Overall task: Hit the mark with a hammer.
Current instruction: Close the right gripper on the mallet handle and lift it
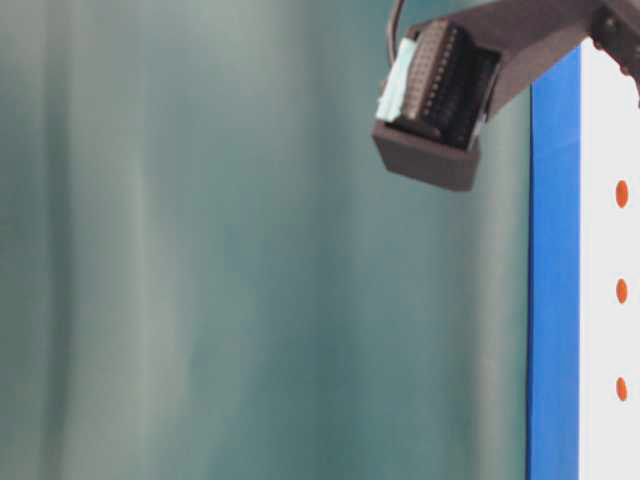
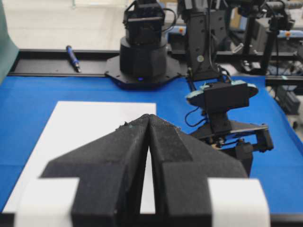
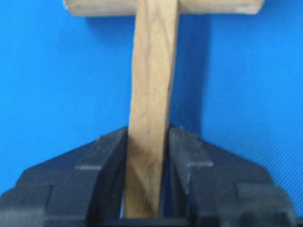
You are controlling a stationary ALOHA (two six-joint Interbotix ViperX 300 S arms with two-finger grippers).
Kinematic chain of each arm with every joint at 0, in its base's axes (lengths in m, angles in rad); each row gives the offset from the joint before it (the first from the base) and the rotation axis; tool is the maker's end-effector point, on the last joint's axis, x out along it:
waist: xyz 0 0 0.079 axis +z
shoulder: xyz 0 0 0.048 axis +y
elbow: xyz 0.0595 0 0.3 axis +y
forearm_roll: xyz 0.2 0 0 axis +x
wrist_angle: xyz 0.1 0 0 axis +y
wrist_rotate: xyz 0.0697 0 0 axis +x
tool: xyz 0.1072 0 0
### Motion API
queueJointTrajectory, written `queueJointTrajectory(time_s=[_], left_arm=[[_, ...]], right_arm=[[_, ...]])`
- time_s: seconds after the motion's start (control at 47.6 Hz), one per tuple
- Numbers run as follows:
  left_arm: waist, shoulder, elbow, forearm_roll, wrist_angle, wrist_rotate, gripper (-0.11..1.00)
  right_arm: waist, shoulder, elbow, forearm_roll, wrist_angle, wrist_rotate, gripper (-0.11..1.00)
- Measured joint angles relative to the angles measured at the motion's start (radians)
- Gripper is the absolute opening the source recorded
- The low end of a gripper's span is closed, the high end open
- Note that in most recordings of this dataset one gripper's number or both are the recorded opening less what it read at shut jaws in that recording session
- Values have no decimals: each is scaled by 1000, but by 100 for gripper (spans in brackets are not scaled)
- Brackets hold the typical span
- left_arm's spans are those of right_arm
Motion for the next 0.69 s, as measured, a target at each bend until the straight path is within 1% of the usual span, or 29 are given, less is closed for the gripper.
queueJointTrajectory(time_s=[0.294,0.525,0.693], left_arm=[[0,0,0,0,9,0,0],[0,0,0,0,21,-2,0],[0,0,0,0,21,-2,0]], right_arm=[[0,-18,0,0,0,0,10],[5,-133,6,2,17,-2,10],[2,-232,6,0,80,-3,10]])
